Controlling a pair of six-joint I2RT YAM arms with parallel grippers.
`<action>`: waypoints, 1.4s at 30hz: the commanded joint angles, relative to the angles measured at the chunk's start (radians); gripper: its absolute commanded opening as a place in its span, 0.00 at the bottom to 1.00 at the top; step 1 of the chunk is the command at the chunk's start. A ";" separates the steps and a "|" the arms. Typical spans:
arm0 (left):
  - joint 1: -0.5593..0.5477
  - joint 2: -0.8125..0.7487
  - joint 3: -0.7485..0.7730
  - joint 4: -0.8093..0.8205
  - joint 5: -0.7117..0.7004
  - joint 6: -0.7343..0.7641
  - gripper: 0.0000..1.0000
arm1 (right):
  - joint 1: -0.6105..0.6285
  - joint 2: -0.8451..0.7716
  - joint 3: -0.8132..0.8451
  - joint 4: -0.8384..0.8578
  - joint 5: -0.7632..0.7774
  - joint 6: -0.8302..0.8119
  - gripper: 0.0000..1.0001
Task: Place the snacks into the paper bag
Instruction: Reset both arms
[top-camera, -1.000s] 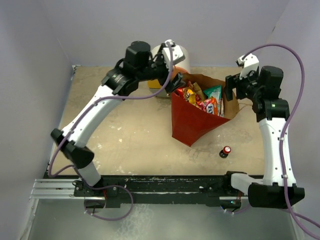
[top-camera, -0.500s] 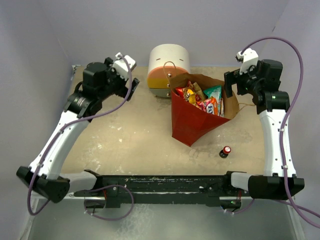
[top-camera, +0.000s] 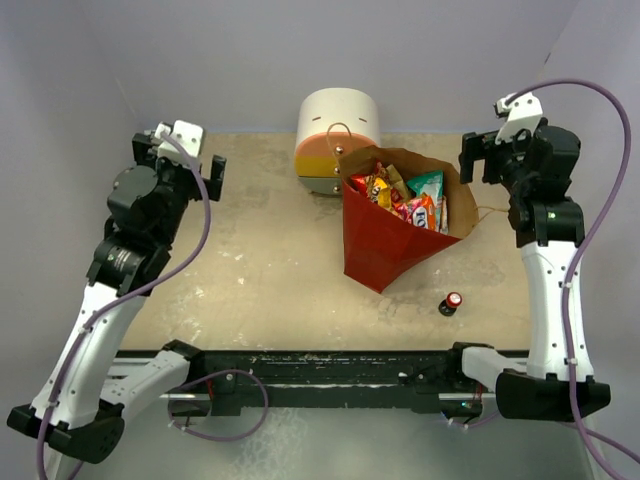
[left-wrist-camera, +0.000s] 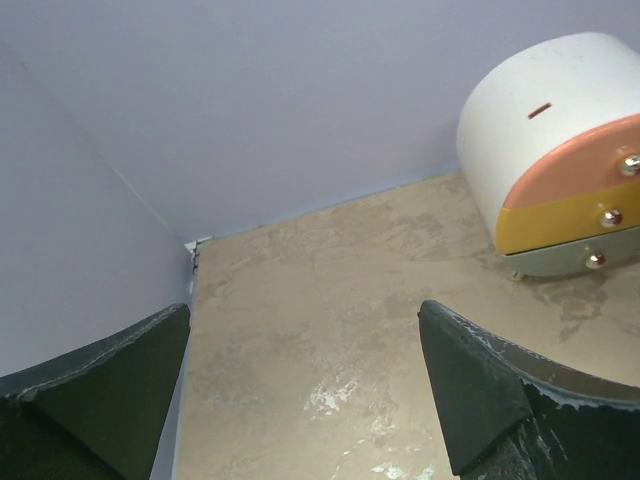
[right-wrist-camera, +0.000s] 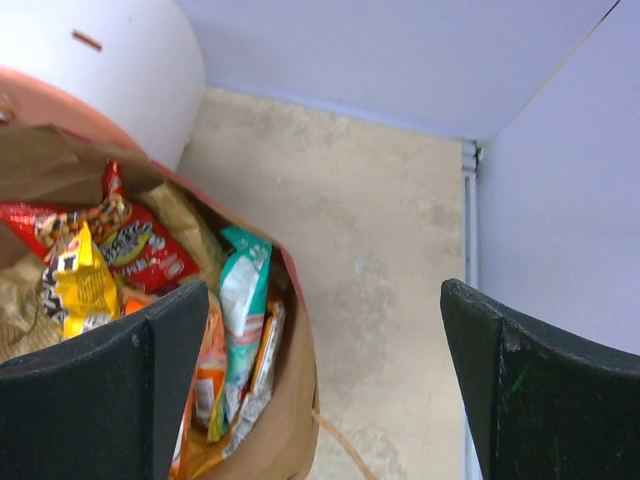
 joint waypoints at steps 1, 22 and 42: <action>0.011 0.054 -0.044 0.179 -0.072 -0.044 0.99 | -0.003 -0.015 -0.036 0.201 0.013 0.024 1.00; 0.027 0.022 -0.094 0.129 -0.123 0.015 0.99 | -0.033 -0.264 -0.303 0.396 -0.024 0.037 1.00; 0.083 0.001 -0.089 0.063 0.019 -0.058 0.99 | -0.065 -0.282 -0.360 0.408 -0.036 -0.003 1.00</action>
